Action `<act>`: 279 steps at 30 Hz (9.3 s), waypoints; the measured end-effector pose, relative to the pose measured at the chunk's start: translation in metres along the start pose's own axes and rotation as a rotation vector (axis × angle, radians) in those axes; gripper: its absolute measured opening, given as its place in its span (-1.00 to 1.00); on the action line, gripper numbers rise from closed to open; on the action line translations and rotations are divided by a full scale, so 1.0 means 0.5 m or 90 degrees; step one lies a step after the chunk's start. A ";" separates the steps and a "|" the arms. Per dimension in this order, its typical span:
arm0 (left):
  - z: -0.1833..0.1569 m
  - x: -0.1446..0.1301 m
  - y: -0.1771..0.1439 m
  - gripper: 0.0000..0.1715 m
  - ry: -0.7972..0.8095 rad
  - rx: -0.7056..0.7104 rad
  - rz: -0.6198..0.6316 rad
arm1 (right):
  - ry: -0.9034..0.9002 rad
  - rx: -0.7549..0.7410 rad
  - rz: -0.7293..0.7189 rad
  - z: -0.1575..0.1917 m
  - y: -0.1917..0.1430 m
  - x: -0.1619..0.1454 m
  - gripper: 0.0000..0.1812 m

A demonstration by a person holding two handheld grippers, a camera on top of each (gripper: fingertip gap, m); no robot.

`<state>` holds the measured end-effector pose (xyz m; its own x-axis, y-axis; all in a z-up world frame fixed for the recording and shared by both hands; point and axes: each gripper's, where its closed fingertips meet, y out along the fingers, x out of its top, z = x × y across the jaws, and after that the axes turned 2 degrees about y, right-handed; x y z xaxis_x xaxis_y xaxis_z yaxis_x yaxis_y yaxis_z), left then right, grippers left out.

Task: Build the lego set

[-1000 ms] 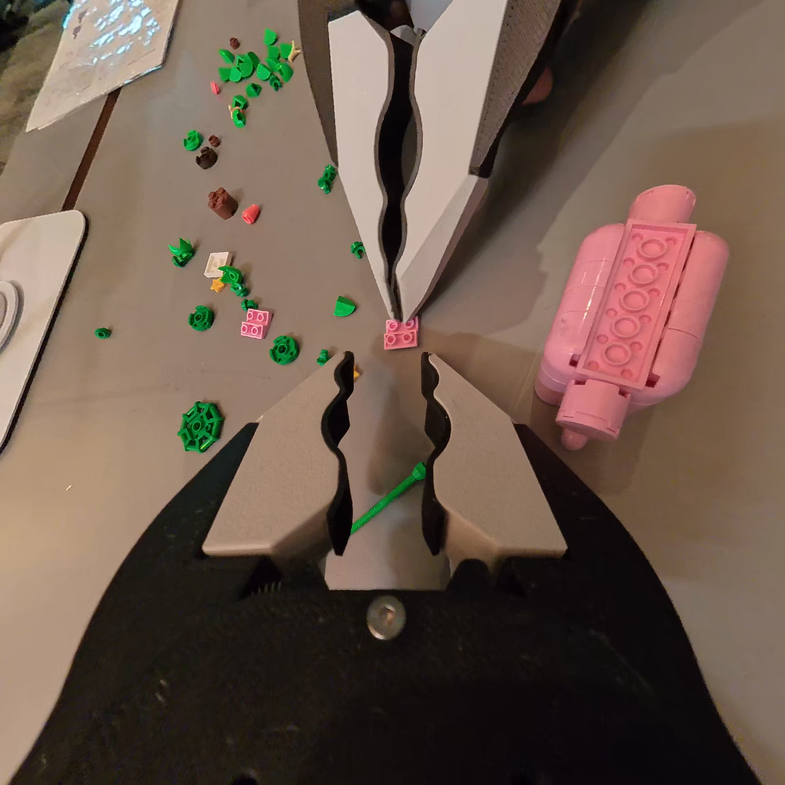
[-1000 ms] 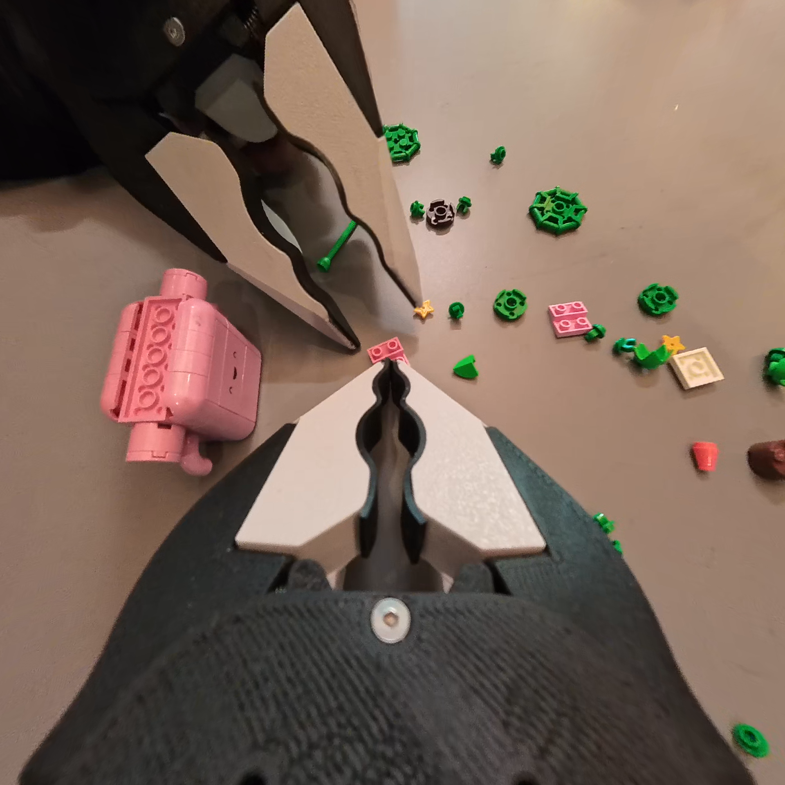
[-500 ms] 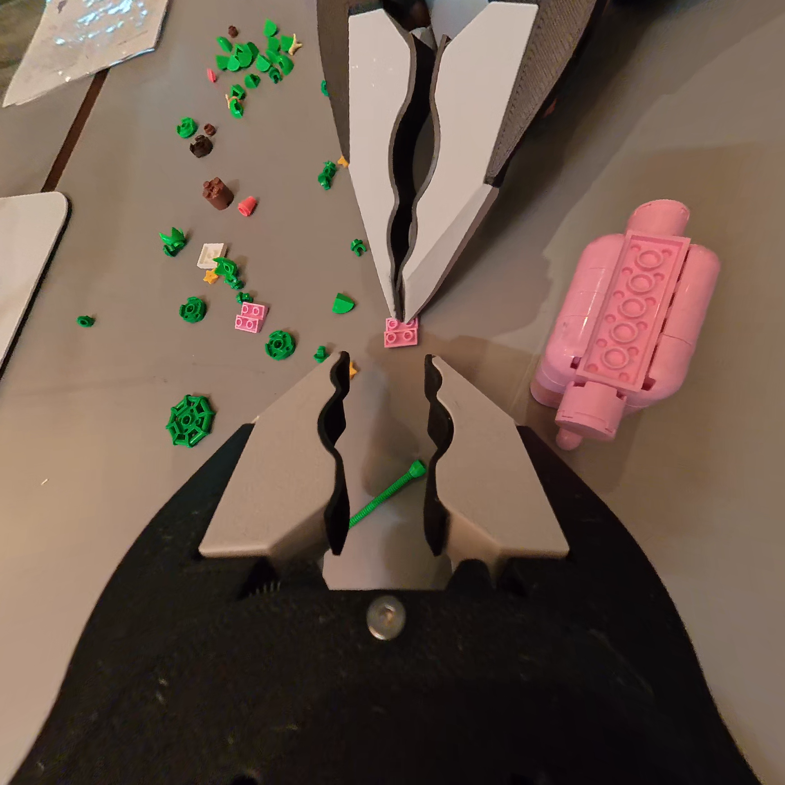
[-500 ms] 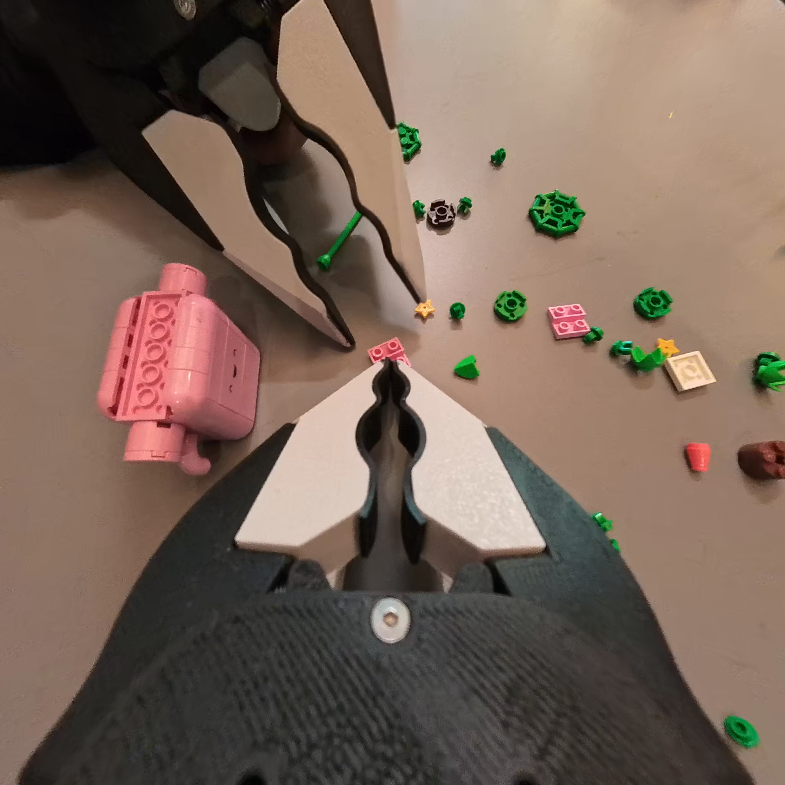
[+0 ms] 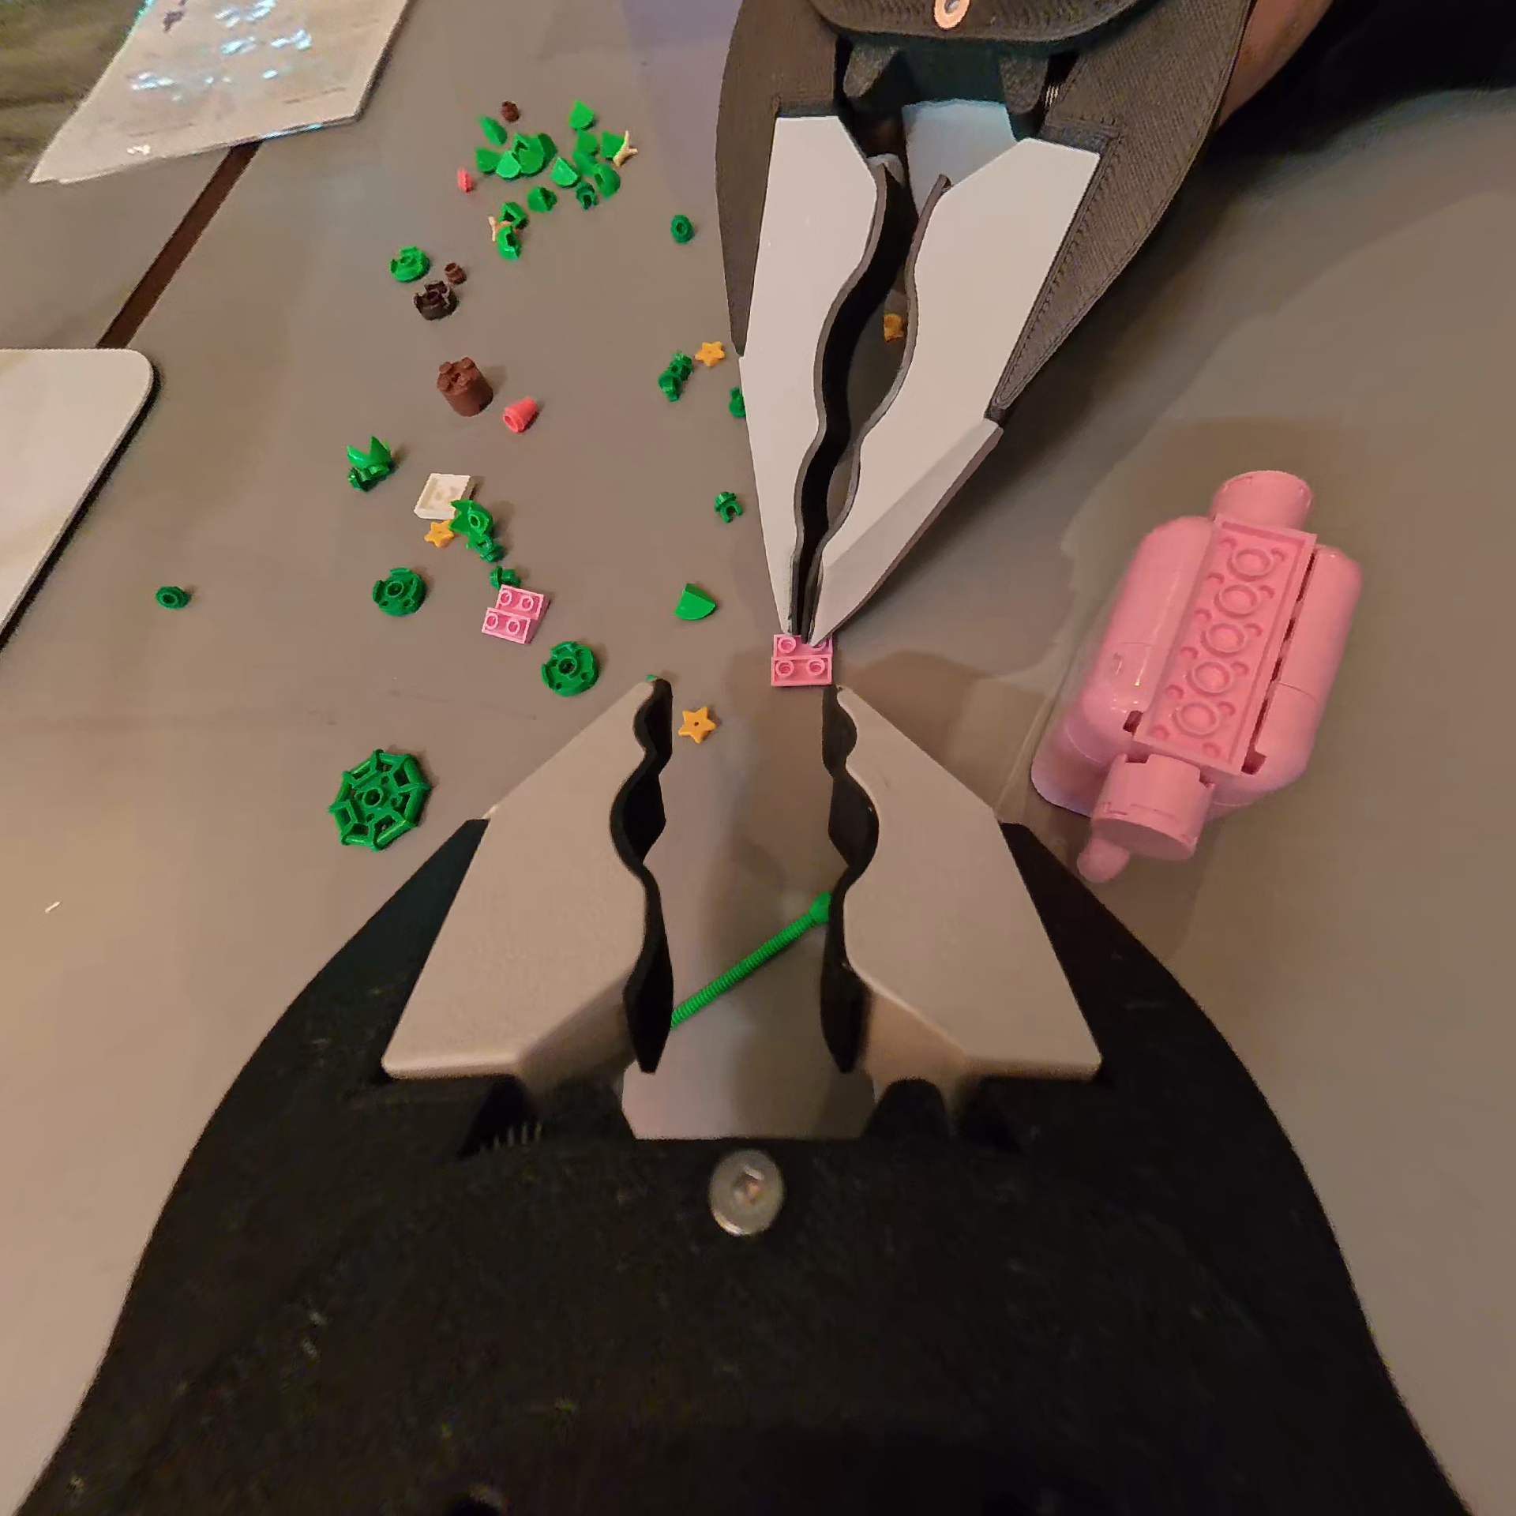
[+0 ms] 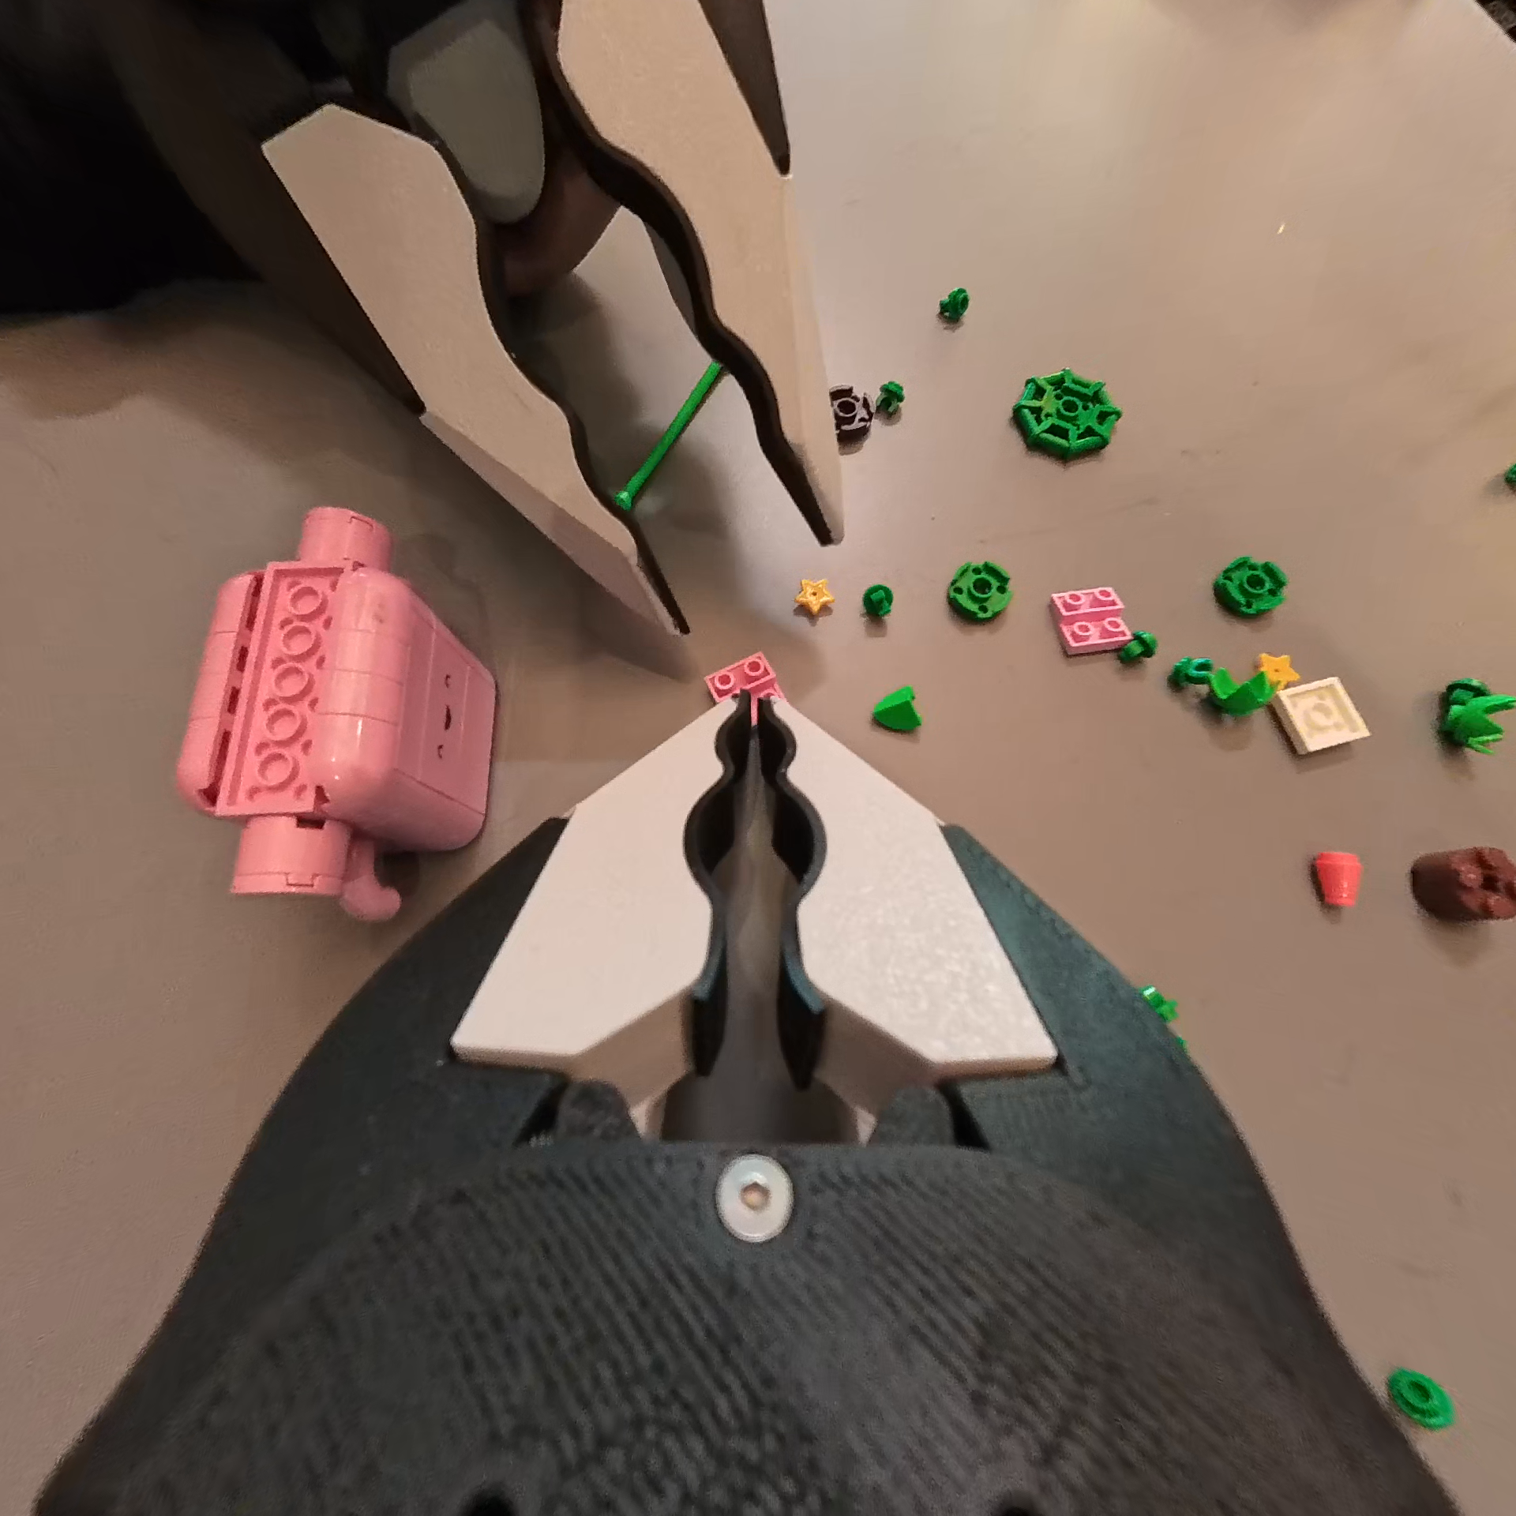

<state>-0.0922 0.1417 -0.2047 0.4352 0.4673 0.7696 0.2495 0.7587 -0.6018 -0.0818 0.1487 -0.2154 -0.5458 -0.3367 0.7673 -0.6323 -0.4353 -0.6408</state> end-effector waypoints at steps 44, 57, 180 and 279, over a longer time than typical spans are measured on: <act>-0.007 -0.004 0.004 -0.61 0.017 -0.004 0.011 | 0.001 0.004 0.001 0.001 0.000 0.000 -1.00; -0.009 -0.005 0.006 -0.61 0.022 -0.003 0.016 | 0.001 0.003 0.000 0.001 -0.001 0.000 -1.00; -0.042 0.011 0.000 -0.63 -0.223 -0.148 -0.005 | -0.121 0.090 0.004 0.007 -0.029 0.010 -0.84; -0.051 -0.001 0.037 -0.85 -0.113 -0.111 0.064 | -0.082 0.109 0.037 0.013 -0.028 -0.002 -0.83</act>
<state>-0.0657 0.1440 -0.2216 0.3111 0.6206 0.7197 0.3638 0.6219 -0.6935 -0.0686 0.1496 -0.2070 -0.4966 -0.4646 0.7331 -0.4929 -0.5443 -0.6788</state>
